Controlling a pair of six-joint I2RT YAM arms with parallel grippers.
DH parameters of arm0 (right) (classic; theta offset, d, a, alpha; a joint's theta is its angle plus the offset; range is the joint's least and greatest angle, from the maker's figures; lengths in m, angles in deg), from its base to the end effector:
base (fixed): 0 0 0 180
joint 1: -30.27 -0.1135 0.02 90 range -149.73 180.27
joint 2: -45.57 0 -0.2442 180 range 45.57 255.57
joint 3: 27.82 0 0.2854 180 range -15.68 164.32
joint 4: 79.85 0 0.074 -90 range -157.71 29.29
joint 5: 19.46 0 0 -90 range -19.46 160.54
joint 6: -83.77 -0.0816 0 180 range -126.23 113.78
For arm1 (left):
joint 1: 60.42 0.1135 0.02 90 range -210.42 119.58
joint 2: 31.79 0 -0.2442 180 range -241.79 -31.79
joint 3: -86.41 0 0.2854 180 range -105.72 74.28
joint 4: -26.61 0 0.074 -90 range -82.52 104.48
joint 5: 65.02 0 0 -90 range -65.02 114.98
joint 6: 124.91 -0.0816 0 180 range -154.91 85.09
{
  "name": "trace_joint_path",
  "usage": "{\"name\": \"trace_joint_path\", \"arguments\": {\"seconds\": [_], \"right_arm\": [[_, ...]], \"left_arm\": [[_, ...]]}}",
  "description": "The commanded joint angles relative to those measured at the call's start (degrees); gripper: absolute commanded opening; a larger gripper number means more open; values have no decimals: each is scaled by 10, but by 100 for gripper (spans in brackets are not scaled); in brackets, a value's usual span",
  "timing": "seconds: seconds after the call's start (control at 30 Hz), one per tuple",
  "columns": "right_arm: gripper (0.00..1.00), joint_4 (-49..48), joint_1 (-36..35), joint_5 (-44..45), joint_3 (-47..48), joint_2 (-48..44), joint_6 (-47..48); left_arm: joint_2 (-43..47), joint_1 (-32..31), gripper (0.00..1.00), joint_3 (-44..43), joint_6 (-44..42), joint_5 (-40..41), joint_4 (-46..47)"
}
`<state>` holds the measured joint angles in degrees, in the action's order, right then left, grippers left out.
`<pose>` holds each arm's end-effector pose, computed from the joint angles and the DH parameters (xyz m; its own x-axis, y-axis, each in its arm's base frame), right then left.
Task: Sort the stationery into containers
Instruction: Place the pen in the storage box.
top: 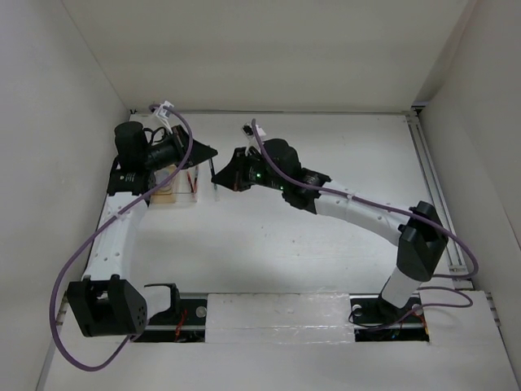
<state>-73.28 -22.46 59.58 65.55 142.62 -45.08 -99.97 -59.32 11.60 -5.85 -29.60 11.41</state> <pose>0.2822 0.3965 0.3101 -0.6451 0.1693 -0.7451 -0.6291 0.4359 0.6436 0.3339 -0.0601 0.3551 -0.5162 -0.2915 -0.8054 0.6222 0.5186 -0.5865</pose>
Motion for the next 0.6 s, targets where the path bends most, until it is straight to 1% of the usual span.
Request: {"name": "trace_joint_path", "arguments": {"seconds": [0.0,0.03,0.1,0.13,0.23,0.27,0.3,0.37,0.43,0.5,0.57], "right_arm": [[13,-50,13,0,38,1,-5],[23,-50,18,0,38,1,-5],[45,-50,24,0,18,-12,-5],[54,-50,24,0,8,-18,-5],[55,-50,44,0,-38,-48,-5],[55,-44,44,0,-51,-58,-5],[55,-44,53,0,-79,-70,-5],[55,-38,61,5,-106,-106,9],[55,-24,68,5,-138,-142,18],[55,-5,68,10,-157,-166,40],[55,9,68,17,-183,-199,51]], "left_arm": [[-4,0,0,-27,-36,56,-40],[-9,0,0,-34,-43,94,-54],[-22,0,0,-54,-50,132,-75],[-28,0,0,-62,-57,175,-98],[-63,0,0,-110,-78,249,-152],[-74,0,0,-123,-78,298,-164],[-86,0,0,-151,-85,319,-174],[-124,0,0,-177,-90,365,-205],[-150,0,0,-212,-106,375,-222],[-189,0,0,-231,-106,430,-237],[-232,0,0,-264,-111,463,-256]]}}
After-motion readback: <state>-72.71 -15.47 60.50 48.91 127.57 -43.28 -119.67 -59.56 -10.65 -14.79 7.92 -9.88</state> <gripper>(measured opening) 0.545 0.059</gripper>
